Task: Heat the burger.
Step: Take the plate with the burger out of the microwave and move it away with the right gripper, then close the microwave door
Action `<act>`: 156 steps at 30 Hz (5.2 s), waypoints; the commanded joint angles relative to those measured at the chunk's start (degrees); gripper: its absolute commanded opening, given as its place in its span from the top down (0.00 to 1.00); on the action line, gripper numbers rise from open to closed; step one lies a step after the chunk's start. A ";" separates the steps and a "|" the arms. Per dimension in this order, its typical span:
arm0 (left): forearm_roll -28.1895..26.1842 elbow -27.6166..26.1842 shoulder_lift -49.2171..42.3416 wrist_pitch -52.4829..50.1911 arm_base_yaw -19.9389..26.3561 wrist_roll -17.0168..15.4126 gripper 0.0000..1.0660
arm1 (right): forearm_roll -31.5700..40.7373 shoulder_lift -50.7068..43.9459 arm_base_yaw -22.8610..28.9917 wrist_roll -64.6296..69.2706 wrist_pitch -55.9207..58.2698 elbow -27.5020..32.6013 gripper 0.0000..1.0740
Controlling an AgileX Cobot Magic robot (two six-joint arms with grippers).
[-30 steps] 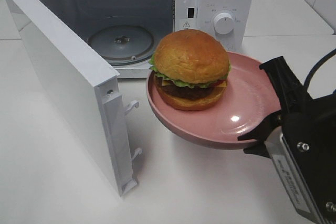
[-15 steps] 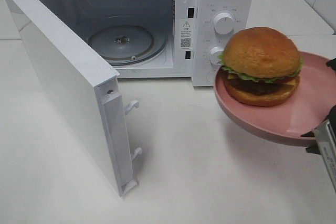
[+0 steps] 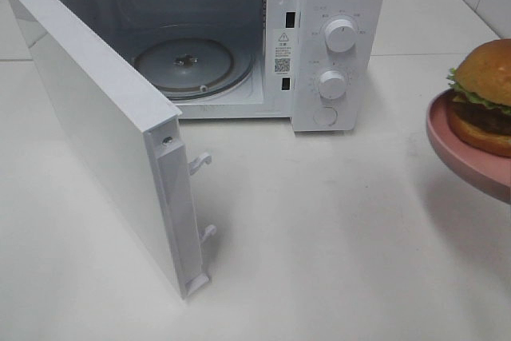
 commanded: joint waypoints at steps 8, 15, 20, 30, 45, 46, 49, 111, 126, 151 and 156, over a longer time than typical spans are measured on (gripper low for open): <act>-0.29 0.11 -1.09 0.00 0.00 -0.06 0.06 | -8.25 -0.80 0.00 25.10 9.05 -0.52 1.00; -0.29 0.11 -1.09 0.00 0.00 -0.06 0.06 | -10.26 -0.69 0.00 33.58 12.55 -0.52 1.00; -0.29 0.11 -1.09 0.00 0.00 -0.06 0.06 | -11.92 1.20 0.00 42.74 14.44 -0.52 1.00; -0.29 0.11 -1.09 0.00 0.00 -0.06 0.06 | -14.38 10.66 0.00 54.32 15.36 -0.57 1.00; -0.29 0.11 -1.09 0.00 0.00 -0.06 0.06 | -16.67 22.06 0.00 67.09 11.00 -0.57 1.00; -0.29 0.11 -1.09 0.00 0.00 -0.06 0.06 | -16.73 22.86 0.00 67.90 10.60 -0.57 1.00; -0.29 0.11 -1.09 0.00 0.00 -0.06 0.06 | -17.30 24.35 0.00 69.33 9.74 -0.57 1.00; -0.29 0.11 -1.09 0.00 0.00 -0.06 0.06 | -33.80 56.09 0.00 103.99 -4.41 -0.57 0.84; -0.29 0.11 -1.09 0.00 0.00 -0.06 0.06 | -23.72 40.91 0.00 89.50 -4.35 -0.57 0.49; -0.29 0.11 -1.09 0.00 0.00 -0.06 0.06 | 17.88 15.99 0.00 36.96 5.21 -11.34 0.27; -0.29 0.11 -1.09 0.00 0.00 -0.06 0.06 | 18.28 10.14 0.00 34.89 9.63 -11.92 0.28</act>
